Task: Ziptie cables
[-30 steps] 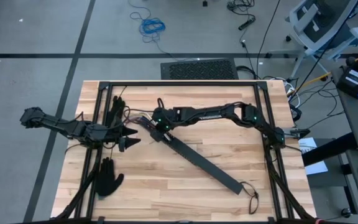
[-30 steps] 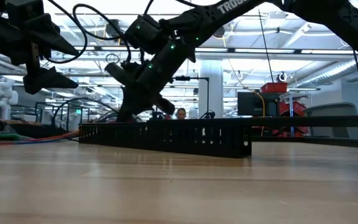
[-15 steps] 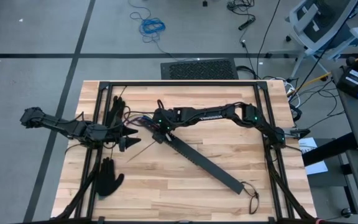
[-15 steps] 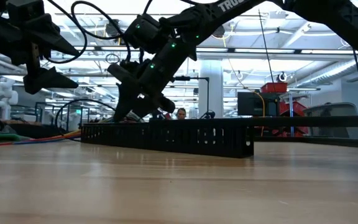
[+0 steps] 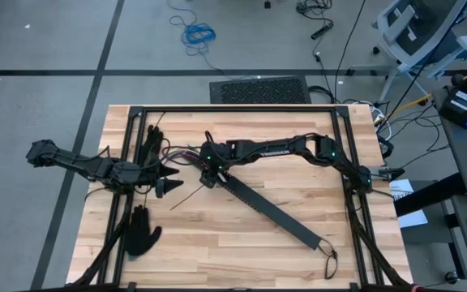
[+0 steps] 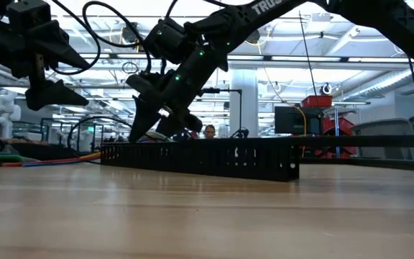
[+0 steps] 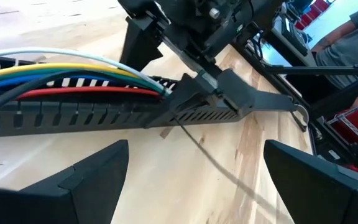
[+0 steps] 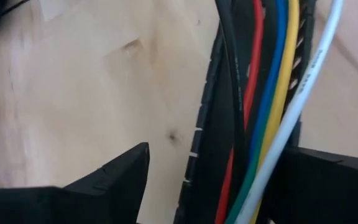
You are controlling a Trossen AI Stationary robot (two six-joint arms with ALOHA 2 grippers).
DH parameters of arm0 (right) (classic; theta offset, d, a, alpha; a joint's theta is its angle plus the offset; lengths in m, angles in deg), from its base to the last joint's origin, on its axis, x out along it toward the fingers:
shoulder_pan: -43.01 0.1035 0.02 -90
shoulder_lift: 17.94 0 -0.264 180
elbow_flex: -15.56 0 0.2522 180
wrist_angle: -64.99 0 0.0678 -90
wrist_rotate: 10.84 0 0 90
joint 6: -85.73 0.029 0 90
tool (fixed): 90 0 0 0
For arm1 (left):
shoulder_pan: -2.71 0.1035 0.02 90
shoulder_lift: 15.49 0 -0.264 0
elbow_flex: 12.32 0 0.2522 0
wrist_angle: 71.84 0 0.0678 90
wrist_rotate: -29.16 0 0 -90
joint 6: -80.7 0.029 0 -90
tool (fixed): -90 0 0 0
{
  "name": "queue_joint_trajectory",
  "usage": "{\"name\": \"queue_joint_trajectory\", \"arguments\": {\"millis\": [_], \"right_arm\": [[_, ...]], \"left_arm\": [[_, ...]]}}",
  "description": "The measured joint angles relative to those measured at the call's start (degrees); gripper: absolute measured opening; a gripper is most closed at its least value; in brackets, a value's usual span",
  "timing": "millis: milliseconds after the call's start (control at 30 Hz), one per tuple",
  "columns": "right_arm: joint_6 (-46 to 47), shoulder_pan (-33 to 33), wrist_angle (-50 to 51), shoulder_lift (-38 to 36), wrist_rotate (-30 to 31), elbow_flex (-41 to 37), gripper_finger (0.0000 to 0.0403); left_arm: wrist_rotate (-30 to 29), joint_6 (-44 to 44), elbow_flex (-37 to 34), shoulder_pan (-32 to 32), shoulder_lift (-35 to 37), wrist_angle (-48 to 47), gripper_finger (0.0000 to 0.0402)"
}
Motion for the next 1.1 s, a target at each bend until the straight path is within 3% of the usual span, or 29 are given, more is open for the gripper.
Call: {"name": "queue_joint_trajectory", "arguments": {"millis": [700,1100], "right_arm": [[-4.7,-1.9,4.7,-3.1,0.3,-0.1,0.027],[-4.3,-2.4,0.2,-4.1,1.7,-0.1,0.027]], "left_arm": [[-3.2,1.4,0.0,0.0,-2.8,-0.1,0.0367],[-3.2,1.5,0.0,0.0,-3.1,-0.1,0.0367]]}}
